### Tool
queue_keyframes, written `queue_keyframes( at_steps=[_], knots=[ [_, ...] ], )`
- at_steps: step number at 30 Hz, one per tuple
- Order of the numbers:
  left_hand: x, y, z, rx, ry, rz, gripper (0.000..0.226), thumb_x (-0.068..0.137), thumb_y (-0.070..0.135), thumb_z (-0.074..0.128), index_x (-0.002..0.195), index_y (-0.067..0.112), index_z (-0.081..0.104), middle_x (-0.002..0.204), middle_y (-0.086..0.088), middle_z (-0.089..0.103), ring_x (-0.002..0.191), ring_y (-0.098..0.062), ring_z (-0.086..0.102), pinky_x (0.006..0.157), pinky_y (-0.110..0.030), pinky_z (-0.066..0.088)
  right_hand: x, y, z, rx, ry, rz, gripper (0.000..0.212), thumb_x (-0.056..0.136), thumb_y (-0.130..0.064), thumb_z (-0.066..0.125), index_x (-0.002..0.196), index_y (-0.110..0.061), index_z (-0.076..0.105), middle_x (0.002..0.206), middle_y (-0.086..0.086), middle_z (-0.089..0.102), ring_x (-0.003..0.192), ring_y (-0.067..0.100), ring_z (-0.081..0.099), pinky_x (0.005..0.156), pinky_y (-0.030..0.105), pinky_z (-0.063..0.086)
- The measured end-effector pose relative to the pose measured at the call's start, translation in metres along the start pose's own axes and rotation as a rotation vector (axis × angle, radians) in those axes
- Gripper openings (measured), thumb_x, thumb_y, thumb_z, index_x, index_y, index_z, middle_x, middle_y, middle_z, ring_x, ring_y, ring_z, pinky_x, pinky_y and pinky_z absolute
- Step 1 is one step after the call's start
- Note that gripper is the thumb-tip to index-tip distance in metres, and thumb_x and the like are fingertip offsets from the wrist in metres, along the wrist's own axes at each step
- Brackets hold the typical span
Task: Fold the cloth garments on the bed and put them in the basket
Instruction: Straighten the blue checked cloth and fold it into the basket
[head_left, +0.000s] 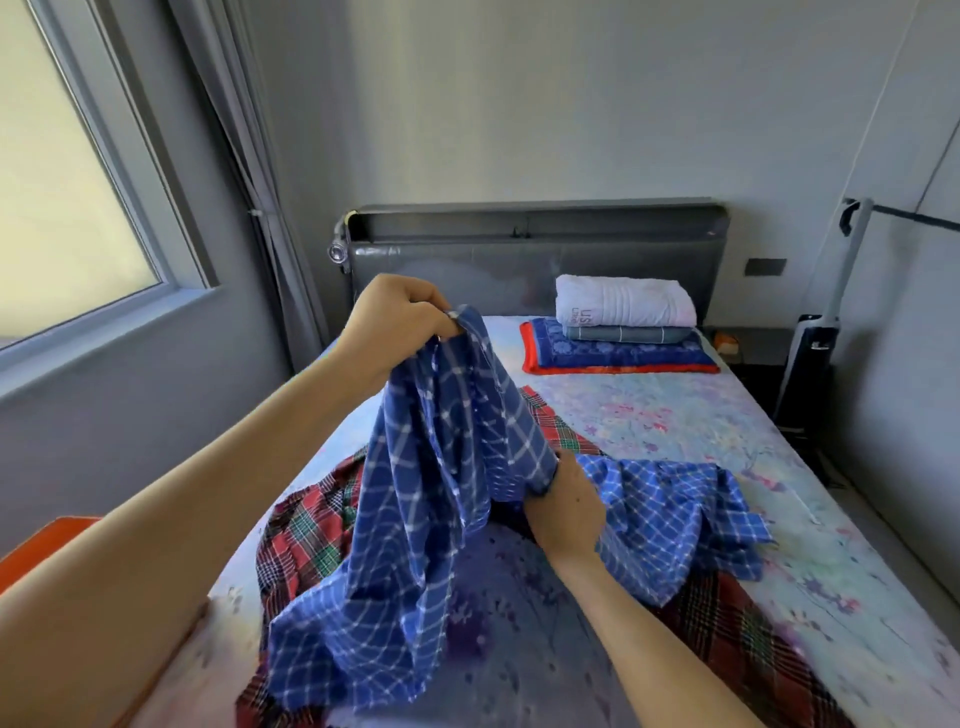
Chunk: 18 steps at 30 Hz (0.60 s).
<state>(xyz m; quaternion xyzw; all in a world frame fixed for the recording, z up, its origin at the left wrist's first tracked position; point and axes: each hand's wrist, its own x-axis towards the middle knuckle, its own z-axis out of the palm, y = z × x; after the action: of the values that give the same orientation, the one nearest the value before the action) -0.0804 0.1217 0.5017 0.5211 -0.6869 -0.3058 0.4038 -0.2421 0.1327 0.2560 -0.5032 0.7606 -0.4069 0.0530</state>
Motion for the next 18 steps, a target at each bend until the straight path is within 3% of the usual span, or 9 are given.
queue_keyframes(
  at_steps=[2,4,6,8,11,12,14,16,18],
  knots=[
    [0.005,-0.004,-0.015,-0.044,0.070,-0.043,0.018,0.071,-0.002,0.063,0.058,0.010,0.060,0.059,-0.009,0.049,0.057,-0.021,0.044,0.054,-0.026,0.038,0.005,0.010,0.001,0.002,0.069,0.084,0.018,0.082,-0.016,0.062,0.098,-0.008,0.055,0.077,0.006,0.061,0.059,0.025,0.055,0.044,0.025,0.025],
    [0.010,-0.012,-0.036,-0.103,0.152,-0.105,0.020,0.073,-0.003,0.062,0.059,0.011,0.060,0.062,-0.009,0.051,0.056,-0.021,0.047,0.054,-0.026,0.040,0.009,0.033,-0.003,-0.057,0.078,0.186,0.009,0.087,-0.014,0.056,0.092,-0.006,0.057,0.080,0.010,0.061,0.064,0.029,0.056,0.050,0.028,0.028],
    [0.017,-0.024,-0.056,-0.181,0.195,-0.165,0.021,0.075,-0.005,0.061,0.061,0.010,0.060,0.063,-0.010,0.054,0.054,-0.018,0.051,0.053,-0.022,0.045,0.015,0.063,-0.009,-0.098,0.068,0.275,0.014,0.091,-0.011,0.050,0.086,-0.003,0.059,0.077,0.014,0.061,0.063,0.030,0.054,0.053,0.030,0.028],
    [0.025,-0.042,-0.073,-0.169,0.232,-0.192,0.020,0.076,-0.004,0.061,0.061,0.009,0.060,0.063,-0.010,0.054,0.054,-0.018,0.052,0.053,-0.020,0.046,0.025,0.079,-0.019,-0.063,0.042,0.287,0.020,0.094,-0.006,0.047,0.078,0.001,0.057,0.061,0.012,0.051,0.052,0.025,0.040,0.049,0.031,0.021],
    [0.040,-0.081,-0.085,0.162,0.359,-0.197,0.003,0.077,0.003,0.062,0.078,0.004,0.066,0.076,-0.014,0.057,0.073,-0.028,0.056,0.069,-0.034,0.048,0.043,0.053,-0.040,-0.006,0.103,0.213,0.040,0.094,-0.002,0.045,0.058,-0.012,0.034,0.049,0.003,0.031,0.044,0.018,0.024,0.046,0.030,0.012],
    [0.043,-0.092,-0.083,0.289,0.369,-0.208,0.015,0.077,0.004,0.060,0.091,0.003,0.065,0.083,-0.014,0.058,0.079,-0.030,0.057,0.073,-0.037,0.048,0.048,0.032,-0.048,-0.005,0.124,0.172,0.041,0.094,-0.003,0.046,0.057,-0.014,0.031,0.049,0.001,0.030,0.043,0.017,0.024,0.045,0.029,0.012],
    [0.040,-0.101,-0.067,0.328,0.272,-0.204,0.041,0.071,0.005,0.059,0.112,0.011,0.057,0.093,-0.010,0.060,0.083,-0.027,0.054,0.075,-0.037,0.047,0.050,-0.019,-0.063,0.019,0.125,0.026,0.037,0.091,-0.003,0.049,0.059,-0.014,0.036,0.048,-0.003,0.029,0.043,0.011,0.026,0.044,0.028,0.013],
    [0.031,-0.095,-0.041,0.255,0.038,-0.093,0.047,0.067,0.011,0.065,0.112,0.024,0.058,0.081,-0.006,0.060,0.070,-0.021,0.052,0.067,-0.031,0.044,0.048,-0.076,-0.071,0.032,0.080,-0.185,0.034,0.088,-0.003,0.053,0.057,-0.016,0.043,0.047,-0.005,0.034,0.044,0.007,0.029,0.044,0.024,0.015],
    [0.020,-0.079,-0.011,0.251,-0.201,0.065,0.046,0.072,0.016,0.074,0.112,0.033,0.059,0.066,0.001,0.050,0.061,-0.014,0.046,0.061,-0.026,0.037,0.044,-0.118,-0.072,0.019,0.011,-0.350,0.023,0.086,-0.008,0.057,0.063,-0.009,0.058,0.054,0.004,0.053,0.048,0.013,0.040,0.045,0.022,0.022]
  ],
)
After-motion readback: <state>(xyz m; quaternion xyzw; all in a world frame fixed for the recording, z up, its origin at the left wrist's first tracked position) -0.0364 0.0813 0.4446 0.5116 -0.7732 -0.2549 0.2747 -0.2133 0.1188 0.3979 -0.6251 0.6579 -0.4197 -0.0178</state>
